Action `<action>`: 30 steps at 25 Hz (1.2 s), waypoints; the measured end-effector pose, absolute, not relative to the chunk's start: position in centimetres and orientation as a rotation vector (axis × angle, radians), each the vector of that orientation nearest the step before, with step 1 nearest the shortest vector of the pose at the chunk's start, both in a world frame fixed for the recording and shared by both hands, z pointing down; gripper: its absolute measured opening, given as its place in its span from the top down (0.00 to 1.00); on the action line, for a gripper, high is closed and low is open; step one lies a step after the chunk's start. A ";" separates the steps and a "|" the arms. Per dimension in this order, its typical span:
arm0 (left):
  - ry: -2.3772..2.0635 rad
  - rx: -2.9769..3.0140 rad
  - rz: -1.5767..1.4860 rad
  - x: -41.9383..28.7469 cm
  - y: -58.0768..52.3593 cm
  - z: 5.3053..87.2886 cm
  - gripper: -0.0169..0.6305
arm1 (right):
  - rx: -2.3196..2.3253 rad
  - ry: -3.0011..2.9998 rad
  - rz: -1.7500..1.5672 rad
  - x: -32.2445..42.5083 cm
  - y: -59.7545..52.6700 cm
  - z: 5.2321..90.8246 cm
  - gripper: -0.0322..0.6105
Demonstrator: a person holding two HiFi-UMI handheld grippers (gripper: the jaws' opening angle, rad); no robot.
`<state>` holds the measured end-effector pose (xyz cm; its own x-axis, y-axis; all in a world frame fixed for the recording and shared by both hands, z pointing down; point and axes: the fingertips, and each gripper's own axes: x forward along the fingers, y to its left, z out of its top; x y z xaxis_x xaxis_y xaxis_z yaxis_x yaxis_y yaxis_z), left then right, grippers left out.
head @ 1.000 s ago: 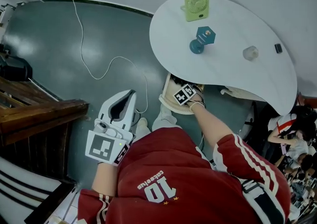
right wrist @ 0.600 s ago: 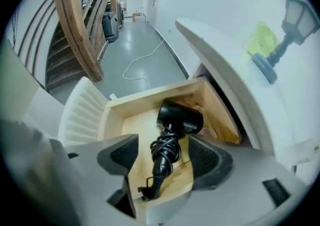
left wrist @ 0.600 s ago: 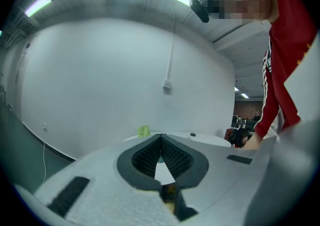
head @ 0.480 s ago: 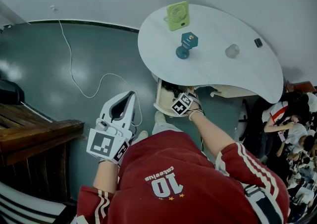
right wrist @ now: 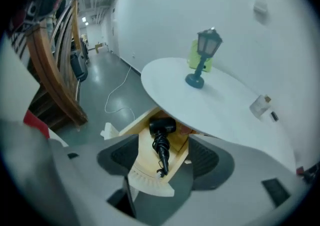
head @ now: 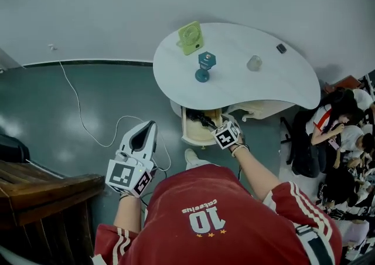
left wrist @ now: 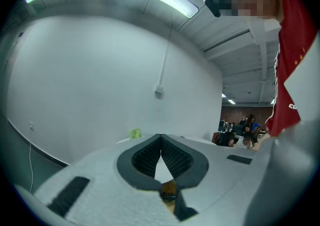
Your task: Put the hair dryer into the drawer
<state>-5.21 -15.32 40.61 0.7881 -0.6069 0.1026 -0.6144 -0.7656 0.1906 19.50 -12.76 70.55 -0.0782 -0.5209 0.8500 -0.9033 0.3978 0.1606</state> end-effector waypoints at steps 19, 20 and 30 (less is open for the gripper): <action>-0.653 2.974 -0.149 -5.5 -10.3 30.8 0.97 | 1.957 -1.988 0.270 17.2 -3.5 39.6 0.47; -0.645 2.980 -0.168 -5.6 -10.0 29.9 0.97 | 1.993 -1.993 0.236 17.2 -2.8 37.8 0.47; -0.576 3.016 -0.371 -6.0 -6.9 24.2 0.97 | 2.202 -2.046 -0.098 14.4 3.7 24.0 0.66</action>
